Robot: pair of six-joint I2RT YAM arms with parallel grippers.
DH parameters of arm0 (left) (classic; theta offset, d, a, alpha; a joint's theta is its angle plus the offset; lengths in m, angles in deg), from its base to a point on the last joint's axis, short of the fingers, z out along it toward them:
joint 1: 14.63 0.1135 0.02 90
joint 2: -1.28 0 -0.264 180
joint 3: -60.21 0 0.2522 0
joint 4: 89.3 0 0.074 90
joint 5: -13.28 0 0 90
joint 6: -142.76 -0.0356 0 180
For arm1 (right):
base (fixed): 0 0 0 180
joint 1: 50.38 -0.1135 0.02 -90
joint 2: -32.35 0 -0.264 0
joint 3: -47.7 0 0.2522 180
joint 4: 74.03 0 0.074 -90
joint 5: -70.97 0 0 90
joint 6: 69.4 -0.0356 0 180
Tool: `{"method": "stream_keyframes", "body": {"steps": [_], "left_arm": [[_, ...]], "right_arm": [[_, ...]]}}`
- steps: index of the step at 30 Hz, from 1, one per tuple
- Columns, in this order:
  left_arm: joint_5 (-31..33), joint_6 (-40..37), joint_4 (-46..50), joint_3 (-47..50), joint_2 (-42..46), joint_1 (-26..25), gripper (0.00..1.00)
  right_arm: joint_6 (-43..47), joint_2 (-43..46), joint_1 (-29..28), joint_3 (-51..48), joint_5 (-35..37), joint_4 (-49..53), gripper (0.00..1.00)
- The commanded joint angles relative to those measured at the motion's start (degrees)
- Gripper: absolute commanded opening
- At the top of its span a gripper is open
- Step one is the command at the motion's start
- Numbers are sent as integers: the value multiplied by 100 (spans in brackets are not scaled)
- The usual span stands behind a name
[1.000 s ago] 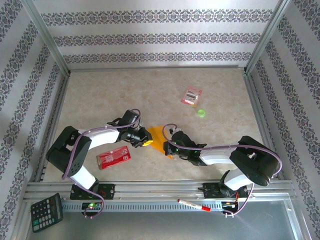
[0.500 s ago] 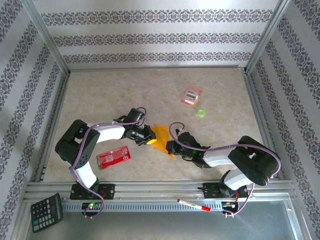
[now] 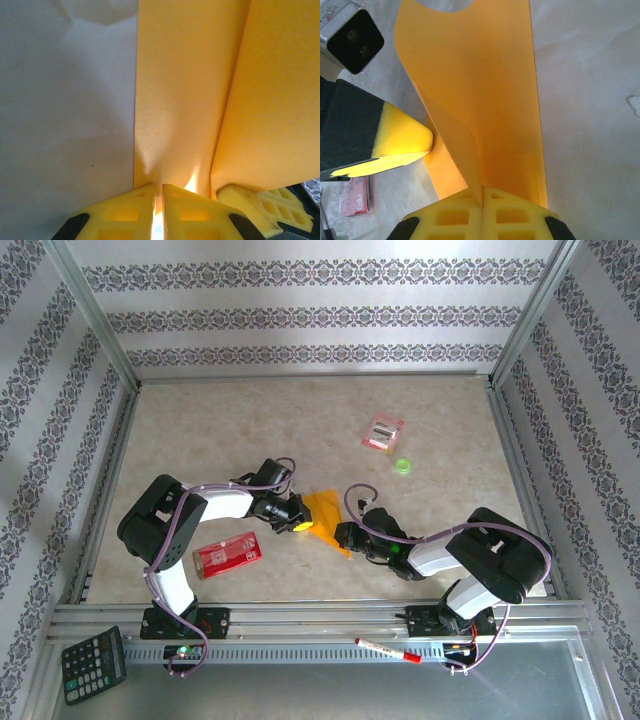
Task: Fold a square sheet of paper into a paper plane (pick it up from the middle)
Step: Fourth fold the wing at the center of the table.
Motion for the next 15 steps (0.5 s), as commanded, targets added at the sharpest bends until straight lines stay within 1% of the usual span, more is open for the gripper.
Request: {"method": "stream_keyframes", "body": {"steps": [1,4,10,12,15], "left_arm": [[38,-228,108,-56,-111,-51,12],[117,-335,310,-167,19,-34,12],[268,-510,561,-409,335,-37,19],[256,-514,545,-422,423,-34,20],[69,-415,278,-396,450,-87,21]], "right_arm": [[-102,12,74,-75,-47,-297,0],[-52,63,90,-92,-83,-266,0],[231,57,165,-76,-321,-120,0],[271,57,189,-75,-372,-101,0],[273,43,210,-50,-410,-117,0]]}}
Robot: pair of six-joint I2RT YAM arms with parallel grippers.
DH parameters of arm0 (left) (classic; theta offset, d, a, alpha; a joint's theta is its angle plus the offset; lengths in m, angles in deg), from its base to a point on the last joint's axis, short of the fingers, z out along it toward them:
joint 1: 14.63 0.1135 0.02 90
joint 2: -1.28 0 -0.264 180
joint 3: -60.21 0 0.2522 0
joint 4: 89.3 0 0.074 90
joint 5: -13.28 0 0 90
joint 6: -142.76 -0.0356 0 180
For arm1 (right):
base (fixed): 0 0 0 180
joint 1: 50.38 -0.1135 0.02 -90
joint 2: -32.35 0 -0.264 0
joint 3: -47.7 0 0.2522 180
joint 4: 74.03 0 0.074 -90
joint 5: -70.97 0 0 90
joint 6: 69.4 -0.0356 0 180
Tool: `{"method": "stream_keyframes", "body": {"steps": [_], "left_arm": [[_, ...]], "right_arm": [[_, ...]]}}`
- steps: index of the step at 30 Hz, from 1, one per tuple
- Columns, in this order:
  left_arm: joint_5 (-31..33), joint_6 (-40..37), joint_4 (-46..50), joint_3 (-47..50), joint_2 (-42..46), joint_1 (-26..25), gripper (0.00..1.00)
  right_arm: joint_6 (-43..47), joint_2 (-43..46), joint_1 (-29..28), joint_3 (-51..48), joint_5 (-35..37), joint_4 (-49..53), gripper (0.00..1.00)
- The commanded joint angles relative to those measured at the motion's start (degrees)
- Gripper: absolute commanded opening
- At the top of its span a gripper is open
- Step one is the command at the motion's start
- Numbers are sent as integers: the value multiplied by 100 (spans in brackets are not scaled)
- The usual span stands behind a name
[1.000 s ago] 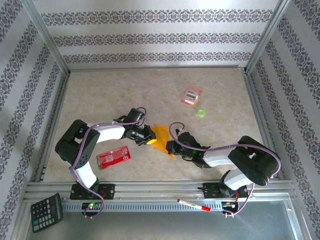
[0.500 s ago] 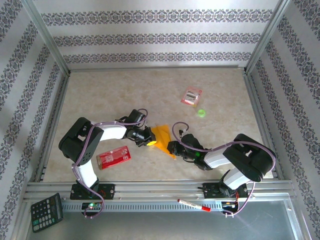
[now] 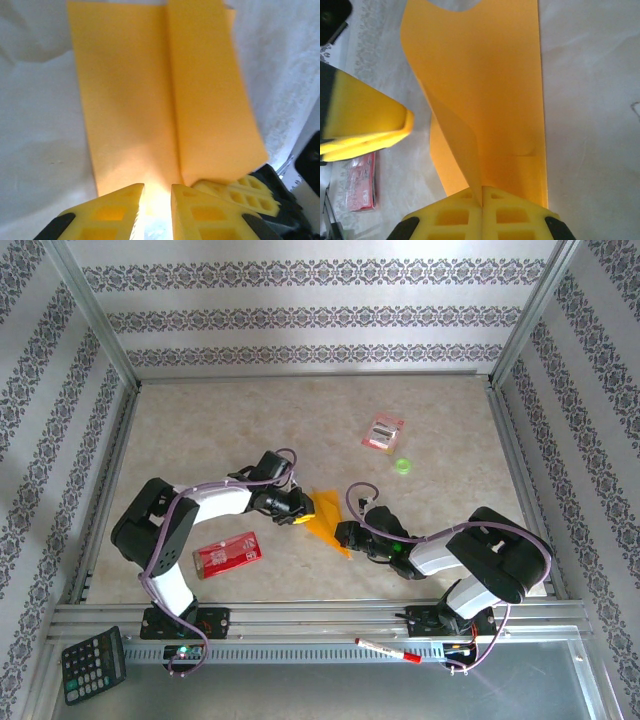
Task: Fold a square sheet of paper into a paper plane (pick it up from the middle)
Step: Fourth fold the wing at the center of the table.
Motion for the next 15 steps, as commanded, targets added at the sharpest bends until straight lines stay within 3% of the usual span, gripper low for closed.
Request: {"method": "stream_keyframes", "body": {"steps": [1,6,15], "left_arm": [[-163,-49,-155,-96,107,-132,20],[-347,80,-416,-212,-258,-341,12],[-51,-126,-166,-198,-531,-326,1]], "right_arm": [[134,39,57,-30,-133,-62,0],[35,95,64,-62,-90,-127,0],[-159,107,80,-125,-72,-271,0]]}}
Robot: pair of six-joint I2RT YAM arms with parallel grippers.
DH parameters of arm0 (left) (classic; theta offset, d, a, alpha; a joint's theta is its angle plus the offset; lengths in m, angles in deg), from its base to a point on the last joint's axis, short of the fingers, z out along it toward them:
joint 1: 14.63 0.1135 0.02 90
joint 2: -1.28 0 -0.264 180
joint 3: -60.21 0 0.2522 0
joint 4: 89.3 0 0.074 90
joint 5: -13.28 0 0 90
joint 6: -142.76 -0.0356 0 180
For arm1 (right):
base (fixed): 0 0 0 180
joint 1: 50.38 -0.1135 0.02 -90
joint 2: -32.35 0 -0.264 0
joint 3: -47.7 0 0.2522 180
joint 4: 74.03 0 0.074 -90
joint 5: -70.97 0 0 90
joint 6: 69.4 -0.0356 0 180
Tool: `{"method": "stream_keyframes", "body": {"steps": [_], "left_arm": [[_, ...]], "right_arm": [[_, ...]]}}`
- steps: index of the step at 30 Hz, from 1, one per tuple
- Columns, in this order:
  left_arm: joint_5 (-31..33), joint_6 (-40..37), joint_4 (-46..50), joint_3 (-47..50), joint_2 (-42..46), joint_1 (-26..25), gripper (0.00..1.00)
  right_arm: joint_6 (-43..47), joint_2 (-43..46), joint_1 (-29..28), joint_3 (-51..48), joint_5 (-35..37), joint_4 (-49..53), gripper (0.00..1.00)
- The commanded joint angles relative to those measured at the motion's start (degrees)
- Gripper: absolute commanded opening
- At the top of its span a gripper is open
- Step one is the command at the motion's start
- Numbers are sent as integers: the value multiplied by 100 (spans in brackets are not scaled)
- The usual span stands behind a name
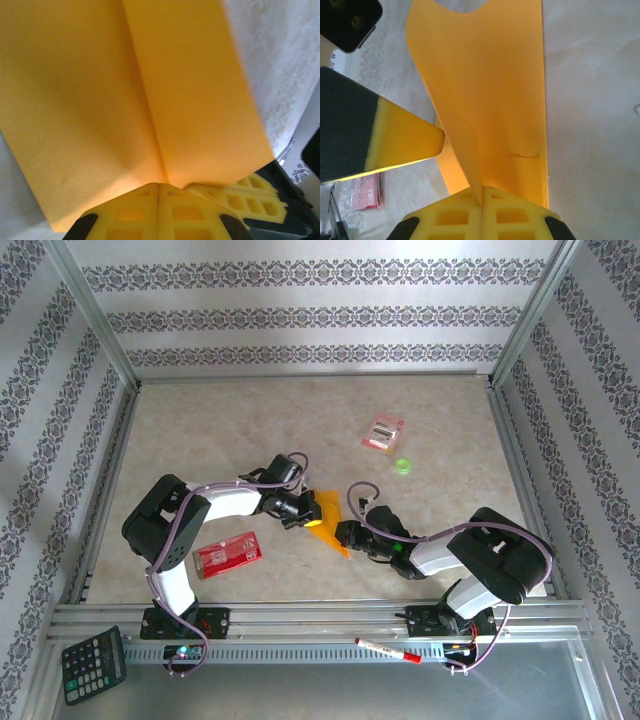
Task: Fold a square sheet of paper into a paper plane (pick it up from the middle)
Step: Fourth fold the wing at the center of the table.
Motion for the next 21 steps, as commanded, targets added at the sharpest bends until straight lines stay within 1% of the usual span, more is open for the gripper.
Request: {"method": "stream_keyframes", "body": {"steps": [1,21], "left_arm": [[136,-121,71,-17,-140,-14,0],[398,-337,374,96,-175,50,0]], "right_arm": [[-129,45,40,-90,-14,-216,0],[-510,-330,185,-237,-45,-559,0]]}}
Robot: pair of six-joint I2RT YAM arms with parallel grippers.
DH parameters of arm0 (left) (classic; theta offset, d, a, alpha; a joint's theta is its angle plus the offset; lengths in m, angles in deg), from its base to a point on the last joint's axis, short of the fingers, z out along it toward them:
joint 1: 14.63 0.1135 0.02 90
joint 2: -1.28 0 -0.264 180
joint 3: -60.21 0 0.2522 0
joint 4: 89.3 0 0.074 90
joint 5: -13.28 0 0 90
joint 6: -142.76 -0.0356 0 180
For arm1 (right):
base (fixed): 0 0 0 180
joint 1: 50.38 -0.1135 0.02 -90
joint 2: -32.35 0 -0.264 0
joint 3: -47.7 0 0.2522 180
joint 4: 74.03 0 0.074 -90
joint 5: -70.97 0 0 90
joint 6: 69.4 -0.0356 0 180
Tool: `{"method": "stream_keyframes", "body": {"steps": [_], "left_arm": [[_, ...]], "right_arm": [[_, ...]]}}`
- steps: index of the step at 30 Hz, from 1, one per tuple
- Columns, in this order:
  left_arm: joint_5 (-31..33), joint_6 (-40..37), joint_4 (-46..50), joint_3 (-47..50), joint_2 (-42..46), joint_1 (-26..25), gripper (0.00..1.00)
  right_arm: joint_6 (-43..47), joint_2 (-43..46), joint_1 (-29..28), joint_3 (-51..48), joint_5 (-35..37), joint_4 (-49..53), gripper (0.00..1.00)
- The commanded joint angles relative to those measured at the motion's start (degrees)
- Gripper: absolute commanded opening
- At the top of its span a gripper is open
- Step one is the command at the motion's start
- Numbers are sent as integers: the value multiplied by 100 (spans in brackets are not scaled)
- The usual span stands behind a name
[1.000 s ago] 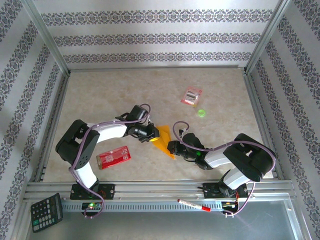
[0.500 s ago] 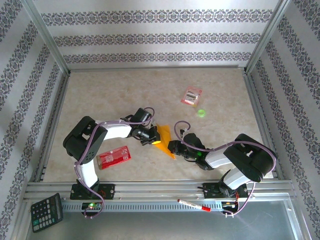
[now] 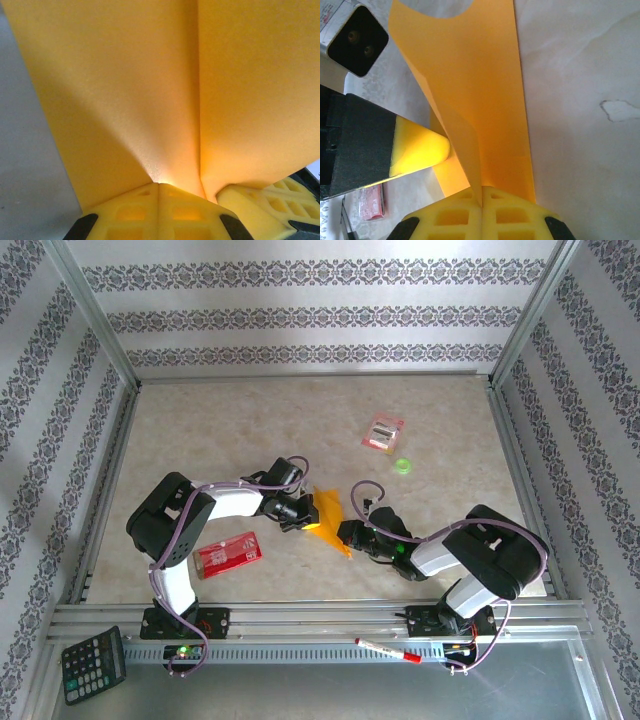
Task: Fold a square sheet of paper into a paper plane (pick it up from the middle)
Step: Fourth fold the wing at the center of the table.
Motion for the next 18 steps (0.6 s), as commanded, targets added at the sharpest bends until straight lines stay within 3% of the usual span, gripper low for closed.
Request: {"method": "stream_keyframes", "body": {"steps": [1,18], "left_arm": [[164,-174,362,31,-19,51,0],[241,-243,537,-30,20,83,0]], "right_arm": [[-137,-159,74,-89,-46,-167,0],[-90,-154,106,-125,-224,-337,0]]}}
